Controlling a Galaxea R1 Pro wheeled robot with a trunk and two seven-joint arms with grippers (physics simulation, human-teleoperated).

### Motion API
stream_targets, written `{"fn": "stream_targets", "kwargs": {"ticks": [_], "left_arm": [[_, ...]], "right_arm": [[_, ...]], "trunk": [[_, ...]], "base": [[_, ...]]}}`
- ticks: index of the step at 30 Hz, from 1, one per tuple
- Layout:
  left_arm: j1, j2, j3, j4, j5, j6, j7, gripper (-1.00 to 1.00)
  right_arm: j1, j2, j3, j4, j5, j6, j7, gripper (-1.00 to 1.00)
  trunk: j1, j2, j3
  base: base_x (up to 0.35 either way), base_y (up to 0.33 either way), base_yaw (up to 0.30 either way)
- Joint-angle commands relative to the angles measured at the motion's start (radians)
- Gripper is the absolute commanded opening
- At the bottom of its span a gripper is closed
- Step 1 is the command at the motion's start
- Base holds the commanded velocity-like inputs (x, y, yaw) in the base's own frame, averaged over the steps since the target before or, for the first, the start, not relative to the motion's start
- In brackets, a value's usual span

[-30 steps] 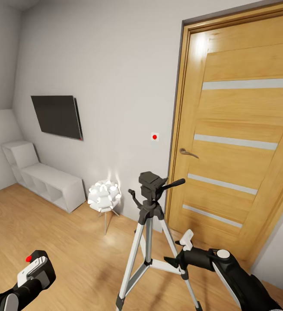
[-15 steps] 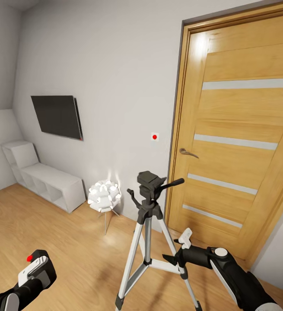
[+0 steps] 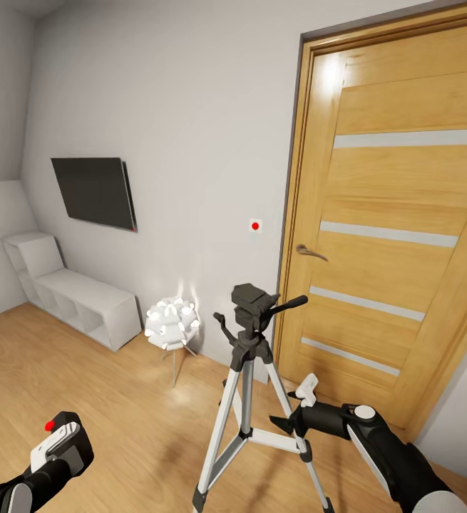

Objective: Attach the digital camera to the camera tripod in the bedroom.

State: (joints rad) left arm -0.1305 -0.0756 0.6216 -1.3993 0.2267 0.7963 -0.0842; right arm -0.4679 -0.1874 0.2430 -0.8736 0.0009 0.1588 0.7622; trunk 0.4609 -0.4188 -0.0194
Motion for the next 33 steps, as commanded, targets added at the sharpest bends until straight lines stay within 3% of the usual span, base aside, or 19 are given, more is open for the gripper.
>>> {"fn": "stream_targets", "kwargs": {"ticks": [1, 14, 33], "left_arm": [[-0.001, -0.001, 0.003, -0.001, -0.006, 0.006, -0.011, -1.0], [-0.001, -0.002, 0.001, -0.001, -0.005, 0.006, -0.011, -1.0], [-0.001, -0.003, -0.002, -0.001, -0.004, 0.006, -0.011, -1.0]], "right_arm": [[-0.007, -0.001, 0.002, 0.009, 0.0, 0.006, 0.002, 1.0], [-0.035, 0.0, 0.001, 0.082, -0.001, -0.058, 0.002, 1.0], [-0.039, 0.005, 0.005, 0.102, 0.001, -0.075, 0.001, 1.0]], "trunk": [[0.001, -0.002, -0.002], [0.001, -0.002, -0.002], [0.001, -0.002, -0.002]], "base": [[0.0, 0.0, 0.0], [0.0, 0.0, 0.0], [0.0, 0.0, 0.0]]}}
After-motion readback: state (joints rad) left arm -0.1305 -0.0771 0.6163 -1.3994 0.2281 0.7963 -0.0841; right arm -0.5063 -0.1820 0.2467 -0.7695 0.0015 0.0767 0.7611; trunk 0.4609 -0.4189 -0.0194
